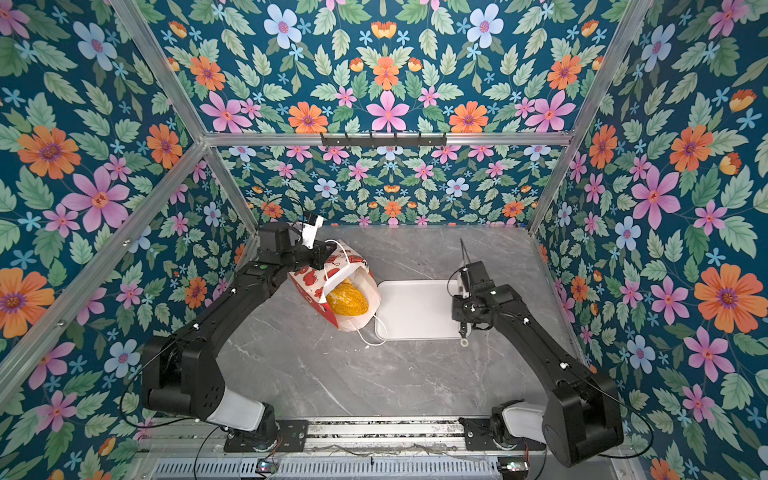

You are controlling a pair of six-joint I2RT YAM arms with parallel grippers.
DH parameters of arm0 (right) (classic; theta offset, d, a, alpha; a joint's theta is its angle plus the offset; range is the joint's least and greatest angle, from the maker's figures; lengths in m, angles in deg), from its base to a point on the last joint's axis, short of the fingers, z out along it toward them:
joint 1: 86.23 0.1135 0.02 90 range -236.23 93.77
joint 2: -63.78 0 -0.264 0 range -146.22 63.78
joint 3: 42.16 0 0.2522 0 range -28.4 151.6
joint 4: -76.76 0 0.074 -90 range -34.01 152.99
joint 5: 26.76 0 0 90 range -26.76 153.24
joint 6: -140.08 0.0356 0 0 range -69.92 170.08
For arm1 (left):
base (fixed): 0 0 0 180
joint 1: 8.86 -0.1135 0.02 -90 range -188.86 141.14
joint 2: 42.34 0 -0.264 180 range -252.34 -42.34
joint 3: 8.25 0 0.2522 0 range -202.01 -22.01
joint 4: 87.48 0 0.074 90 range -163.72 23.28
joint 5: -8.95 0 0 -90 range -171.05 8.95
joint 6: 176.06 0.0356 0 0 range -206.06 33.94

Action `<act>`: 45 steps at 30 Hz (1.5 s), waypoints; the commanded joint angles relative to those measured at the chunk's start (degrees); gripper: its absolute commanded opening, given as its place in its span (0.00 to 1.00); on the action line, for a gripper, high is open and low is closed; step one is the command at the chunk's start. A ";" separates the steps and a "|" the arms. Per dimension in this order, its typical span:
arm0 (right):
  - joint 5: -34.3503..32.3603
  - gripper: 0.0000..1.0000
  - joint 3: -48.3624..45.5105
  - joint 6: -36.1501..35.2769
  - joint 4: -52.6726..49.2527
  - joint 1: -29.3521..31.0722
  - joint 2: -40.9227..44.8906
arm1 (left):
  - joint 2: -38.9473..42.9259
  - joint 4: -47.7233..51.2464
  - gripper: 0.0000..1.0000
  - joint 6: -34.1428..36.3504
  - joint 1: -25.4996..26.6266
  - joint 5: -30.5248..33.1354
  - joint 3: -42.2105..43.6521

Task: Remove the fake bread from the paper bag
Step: 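Lower the right gripper and grasp the metal tongs by the handle, then move the tongs with the right gripper into the bag mouth toward the bread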

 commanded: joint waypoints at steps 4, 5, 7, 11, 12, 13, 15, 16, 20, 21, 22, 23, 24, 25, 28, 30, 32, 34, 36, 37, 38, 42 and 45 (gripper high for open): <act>3.11 0.22 2.18 -10.43 -6.44 19.14 2.35 | 0.32 -1.12 0.00 -0.55 0.00 0.16 -0.15; 3.28 0.22 2.00 -11.30 -6.58 21.38 2.55 | 0.41 -1.12 0.00 -0.64 -0.03 0.18 -0.09; 4.20 0.21 1.65 -11.80 -6.55 23.11 2.46 | 0.50 -0.95 0.00 -0.73 -0.03 0.30 -0.01; 7.75 0.21 0.12 -12.99 -4.76 23.75 2.35 | 0.85 -0.26 0.00 -0.49 -0.01 0.56 0.21; 8.30 0.21 -0.23 -13.36 -3.92 23.74 2.24 | 0.97 0.02 0.00 -0.32 -0.07 0.65 0.22; 8.66 0.21 -0.51 -13.70 -3.11 23.83 1.87 | 0.98 0.27 0.00 -0.14 -0.04 0.63 0.22; 9.48 0.21 0.20 -14.71 -2.42 24.07 0.31 | 0.73 0.46 0.00 -0.03 -0.02 0.86 0.31; 9.70 0.21 0.94 -15.35 -2.52 24.47 -0.93 | 0.64 0.46 0.00 -0.03 -0.07 0.82 0.40; 8.70 0.21 4.00 -17.67 -2.33 25.34 -6.02 | 0.09 0.47 0.00 -0.20 0.10 0.31 0.32; 8.11 0.21 4.71 -18.35 -1.98 25.33 -7.23 | -0.05 0.48 0.00 -0.25 0.10 0.24 0.39; 7.58 0.21 5.32 -18.85 -1.53 25.33 -8.09 | -0.03 0.47 0.00 -0.29 0.06 0.23 0.40; 6.79 0.23 6.19 -19.49 -1.16 25.33 -9.36 | -0.01 0.50 0.00 -0.29 0.07 0.22 0.39; 5.92 0.24 6.99 -20.02 -0.91 25.33 -10.52 | -0.01 0.52 0.00 -0.27 0.10 0.21 0.40; 5.06 0.24 7.76 -20.23 -0.83 25.34 -11.52 | 0.00 0.54 0.00 -0.21 0.11 0.24 0.32; 3.50 0.27 9.87 -21.37 -0.32 25.33 -14.30 | 0.26 0.66 0.00 -0.14 0.10 0.02 0.31; 3.03 0.28 10.59 -22.02 1.04 25.33 -15.73 | 0.28 0.72 0.00 -0.03 0.09 0.02 0.27; 3.11 0.29 11.40 -22.36 1.56 25.29 -16.95 | 0.21 0.73 0.00 -0.03 0.10 -0.07 0.22; 2.32 0.29 11.94 -22.68 2.46 25.25 -18.00 | 0.19 0.72 0.00 -0.03 0.09 -0.32 0.26; 2.39 0.30 12.13 -23.00 3.68 24.77 -18.94 | -0.03 0.72 0.00 0.06 0.09 -0.46 0.31; 2.39 0.32 12.37 -23.05 3.76 24.61 -19.42 | -0.02 0.67 0.00 0.06 0.10 -0.46 0.26; 2.39 0.34 12.69 -23.38 3.85 24.37 -19.90 | -0.08 0.69 0.00 0.06 0.10 -0.54 0.31; 1.45 0.38 13.27 -24.68 4.12 23.28 -21.12 | -0.07 0.73 0.00 0.21 0.09 -0.69 0.39; 1.70 0.39 13.37 -25.24 4.61 22.10 -21.51 | -0.07 0.67 0.00 0.26 0.08 -0.72 0.48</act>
